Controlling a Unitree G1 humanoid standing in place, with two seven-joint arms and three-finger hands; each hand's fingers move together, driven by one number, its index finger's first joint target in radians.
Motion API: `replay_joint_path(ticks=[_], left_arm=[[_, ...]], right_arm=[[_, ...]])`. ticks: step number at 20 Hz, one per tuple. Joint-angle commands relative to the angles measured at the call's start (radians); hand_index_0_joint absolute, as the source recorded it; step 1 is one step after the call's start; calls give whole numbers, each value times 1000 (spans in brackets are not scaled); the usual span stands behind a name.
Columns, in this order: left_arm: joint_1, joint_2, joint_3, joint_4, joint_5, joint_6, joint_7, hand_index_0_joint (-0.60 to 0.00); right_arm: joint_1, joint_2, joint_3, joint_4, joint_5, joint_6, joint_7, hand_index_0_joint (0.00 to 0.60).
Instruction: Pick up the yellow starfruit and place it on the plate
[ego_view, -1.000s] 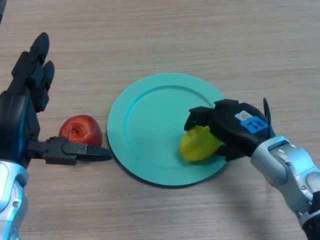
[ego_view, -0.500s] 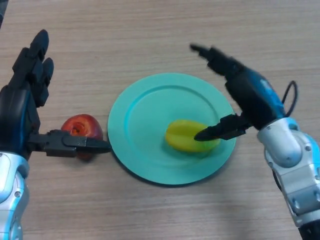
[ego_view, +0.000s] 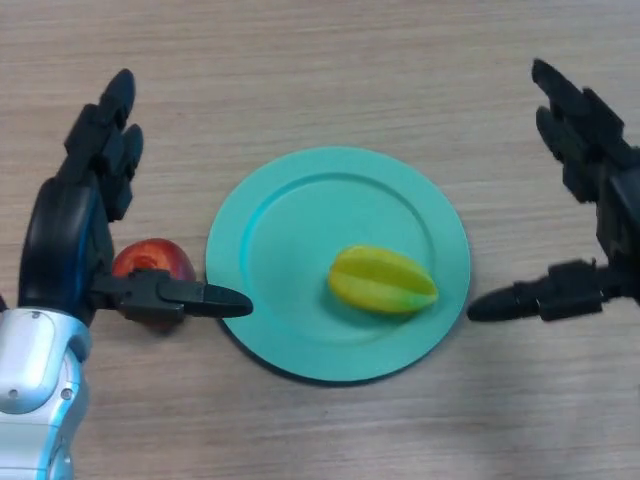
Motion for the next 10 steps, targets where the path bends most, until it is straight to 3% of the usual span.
replay_joint_path(ticks=[1, 2, 6, 10], left_arm=[[-9, 24, 51, -81, 26, -115, -16, 0], [0, 25, 60, -92, 21, -109, -29, 0], [7, 28, 74, -112, 9, -89, -29, 0], [13, 36, 84, -128, 30, -105, -39, 0]], right_arm=[[-3, -26, -83, -96, 98, -74, 2, 0], [13, -21, -94, -127, 150, -46, -11, 0], [11, -20, -94, -142, 164, -50, -59, 0], [10, -29, -103, -152, 143, -21, -41, 0]])
